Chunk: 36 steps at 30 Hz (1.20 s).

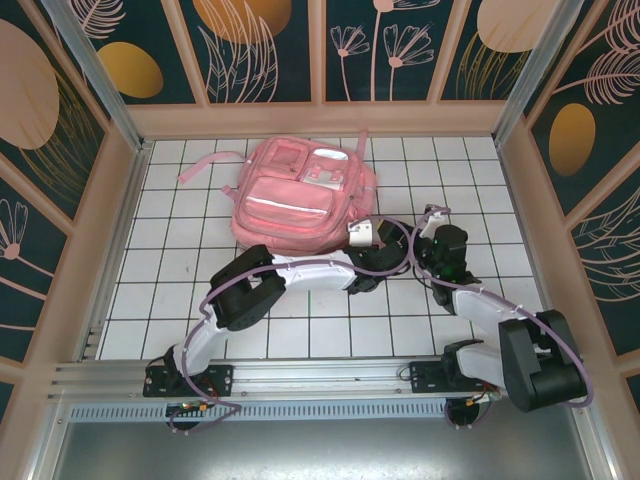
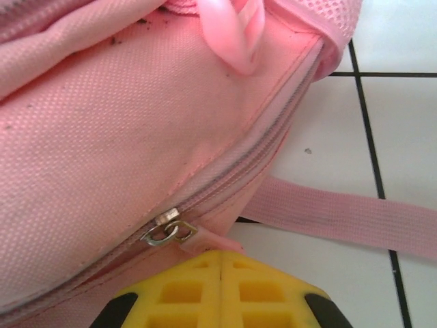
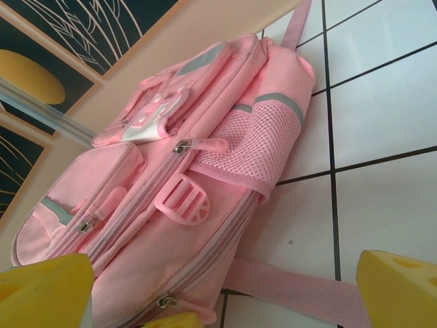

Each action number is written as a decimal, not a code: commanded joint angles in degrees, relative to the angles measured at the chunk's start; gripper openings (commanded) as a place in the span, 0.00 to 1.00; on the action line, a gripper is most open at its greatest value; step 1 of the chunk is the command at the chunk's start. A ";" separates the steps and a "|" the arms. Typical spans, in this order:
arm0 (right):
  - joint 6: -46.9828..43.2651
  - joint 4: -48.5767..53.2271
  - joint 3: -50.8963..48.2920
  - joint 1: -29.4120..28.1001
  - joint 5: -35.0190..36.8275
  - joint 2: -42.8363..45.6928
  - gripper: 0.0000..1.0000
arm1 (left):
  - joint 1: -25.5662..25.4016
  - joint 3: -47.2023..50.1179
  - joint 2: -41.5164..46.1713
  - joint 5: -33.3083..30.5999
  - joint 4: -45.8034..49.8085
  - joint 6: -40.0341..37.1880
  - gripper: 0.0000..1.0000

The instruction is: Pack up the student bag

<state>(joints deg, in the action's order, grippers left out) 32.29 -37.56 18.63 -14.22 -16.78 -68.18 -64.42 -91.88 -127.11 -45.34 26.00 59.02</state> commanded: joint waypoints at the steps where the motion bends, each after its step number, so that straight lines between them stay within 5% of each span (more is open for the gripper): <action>1: 2.03 -3.83 0.09 1.01 -2.24 -0.71 0.99 | 1.76 4.49 2.57 -0.98 -0.32 -0.18 0.00; 13: 6.24 -6.69 1.87 3.93 -9.73 -7.23 0.92 | 1.80 19.53 17.59 1.65 -9.35 -1.24 0.00; 24: 8.25 -6.31 6.78 1.28 -10.51 -15.94 0.90 | 1.76 22.90 18.43 9.60 -17.55 -4.45 0.00; 31: 11.93 -10.95 6.38 4.88 -13.92 -19.32 0.92 | 1.78 17.42 13.18 13.22 -16.90 -1.52 0.23; 36: 11.81 -10.96 5.30 5.69 -13.74 -17.46 0.92 | 1.76 9.40 7.30 8.35 -8.76 0.90 0.33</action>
<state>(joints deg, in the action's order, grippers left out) 43.29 -45.23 24.67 -9.17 -29.21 -87.13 -62.98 -78.41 -117.10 -33.85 11.62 57.80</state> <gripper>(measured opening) 0.923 0.326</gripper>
